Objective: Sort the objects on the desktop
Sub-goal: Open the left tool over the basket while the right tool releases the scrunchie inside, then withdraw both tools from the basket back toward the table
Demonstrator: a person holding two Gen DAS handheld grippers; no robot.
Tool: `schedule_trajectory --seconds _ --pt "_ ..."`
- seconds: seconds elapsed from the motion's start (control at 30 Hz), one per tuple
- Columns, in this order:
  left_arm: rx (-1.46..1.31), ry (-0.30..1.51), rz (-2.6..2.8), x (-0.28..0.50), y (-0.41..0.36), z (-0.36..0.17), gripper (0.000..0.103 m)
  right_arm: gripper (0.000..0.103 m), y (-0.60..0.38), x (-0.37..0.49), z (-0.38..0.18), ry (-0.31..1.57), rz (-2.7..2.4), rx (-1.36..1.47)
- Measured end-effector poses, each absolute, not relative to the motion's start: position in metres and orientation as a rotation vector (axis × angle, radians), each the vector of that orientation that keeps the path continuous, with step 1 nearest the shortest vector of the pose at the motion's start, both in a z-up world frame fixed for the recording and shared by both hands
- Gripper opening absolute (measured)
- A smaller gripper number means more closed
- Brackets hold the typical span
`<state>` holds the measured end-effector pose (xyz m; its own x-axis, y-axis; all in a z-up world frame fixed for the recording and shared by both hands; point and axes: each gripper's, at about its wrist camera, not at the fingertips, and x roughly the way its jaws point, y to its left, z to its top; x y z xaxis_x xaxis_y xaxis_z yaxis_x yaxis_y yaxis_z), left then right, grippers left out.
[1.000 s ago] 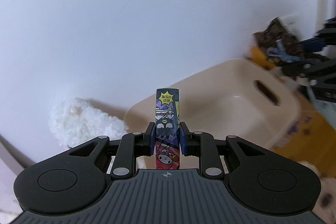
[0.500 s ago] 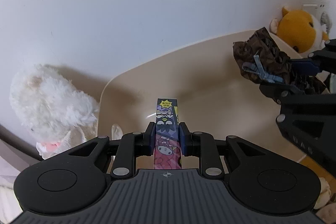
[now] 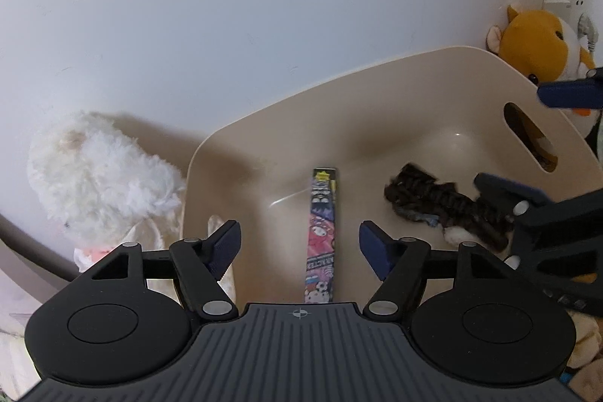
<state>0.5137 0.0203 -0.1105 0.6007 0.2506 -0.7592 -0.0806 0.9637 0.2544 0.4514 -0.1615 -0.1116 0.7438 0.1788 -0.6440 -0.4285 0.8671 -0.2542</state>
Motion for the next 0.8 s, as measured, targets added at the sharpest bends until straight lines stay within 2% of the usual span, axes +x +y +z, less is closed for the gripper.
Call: schedule_trajectory --seconds 0.03,0.13,0.23,0.3,0.37,0.8 --pt "0.205 0.903 0.191 0.510 0.022 -0.108 0.071 0.080 -0.164 0.449 -0.108 0.649 0.343 -0.396" --pt "0.213 0.886 0.192 0.492 0.027 -0.095 0.071 0.094 -0.173 0.437 -0.095 0.629 0.338 -0.364" --pt "0.179 0.882 0.195 0.472 0.034 -0.082 0.072 0.096 -0.182 0.420 -0.082 0.611 0.345 -0.341" --pt "0.147 0.900 0.182 0.458 0.041 -0.077 0.077 0.099 -0.189 0.408 -0.076 0.607 0.353 -0.318" --pt "0.130 0.919 0.151 0.439 0.045 -0.073 0.078 0.103 -0.197 0.393 -0.070 0.613 0.363 -0.293" --pt "0.098 1.026 0.038 0.347 0.046 -0.068 0.081 0.103 -0.227 0.312 -0.085 0.714 0.411 -0.336"
